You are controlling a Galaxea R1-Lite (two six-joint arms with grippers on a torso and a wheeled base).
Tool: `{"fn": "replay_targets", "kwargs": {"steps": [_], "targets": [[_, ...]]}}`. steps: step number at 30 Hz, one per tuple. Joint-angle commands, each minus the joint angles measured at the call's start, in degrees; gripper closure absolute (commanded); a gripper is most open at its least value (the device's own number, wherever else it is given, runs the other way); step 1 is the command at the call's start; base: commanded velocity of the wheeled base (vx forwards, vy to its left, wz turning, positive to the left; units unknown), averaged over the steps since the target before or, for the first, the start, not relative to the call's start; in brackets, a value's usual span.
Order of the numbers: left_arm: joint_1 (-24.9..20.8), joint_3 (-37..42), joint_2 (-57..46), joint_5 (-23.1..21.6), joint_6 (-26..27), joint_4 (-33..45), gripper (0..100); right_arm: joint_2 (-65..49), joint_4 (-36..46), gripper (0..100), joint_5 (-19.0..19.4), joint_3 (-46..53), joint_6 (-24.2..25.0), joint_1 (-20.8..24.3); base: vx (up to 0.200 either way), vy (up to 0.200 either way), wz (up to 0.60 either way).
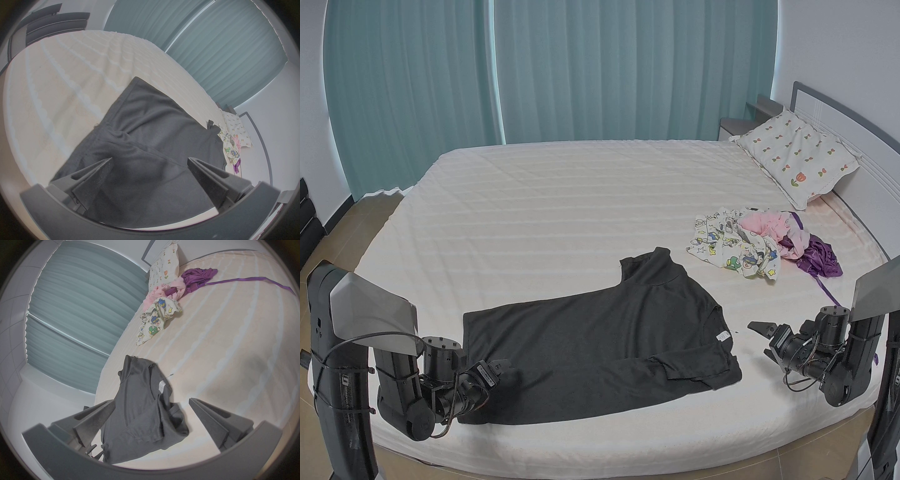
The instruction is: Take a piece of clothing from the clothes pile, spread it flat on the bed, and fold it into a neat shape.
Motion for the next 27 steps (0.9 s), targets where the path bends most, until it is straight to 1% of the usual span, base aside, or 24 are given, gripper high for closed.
{"fn": "replay_targets", "kwargs": {"steps": [1, 5, 14, 22, 24, 27], "targets": [[-0.02, 0.22, -0.59, 0.76, -0.38, -0.02, 0, 0.64, -0.58, 0, -0.03, 0.03, -0.1, 0.13, 0.0, 0.0, 0.0], [0.24, 0.93, -0.85, 0.59, -0.47, -0.1, 0, 0.73, -0.58, 0, -0.03, 0.12, -0.1, 0.48, 0.0, 0.0, 0.0], [0.33, 1.28, -1.56, 0.85, -0.47, -0.81, 0, 0.56, -0.67, 0, -0.12, 1.44, -0.19, 2.06, 0.2, 0.0, 0.0], [1.12, 3.56, -3.84, 1.11, 0.06, -4.67, 0, 0.73, -0.67, 0, -0.21, 1.35, -0.19, 2.06, 0.0, 0.0, 0.0], [2.35, 3.56, -5.16, 1.64, 0.15, -6.52, 0, 0.38, -0.67, 0, -0.39, 1.44, -0.1, 2.06, 0.0, 0.0, 0.0], [3.76, 3.04, -4.99, 1.64, 0.32, -6.78, 0, 0.12, -0.67, 0, -0.39, 1.44, 0.07, 2.06, 0.0, 0.0, 0.0]]}}
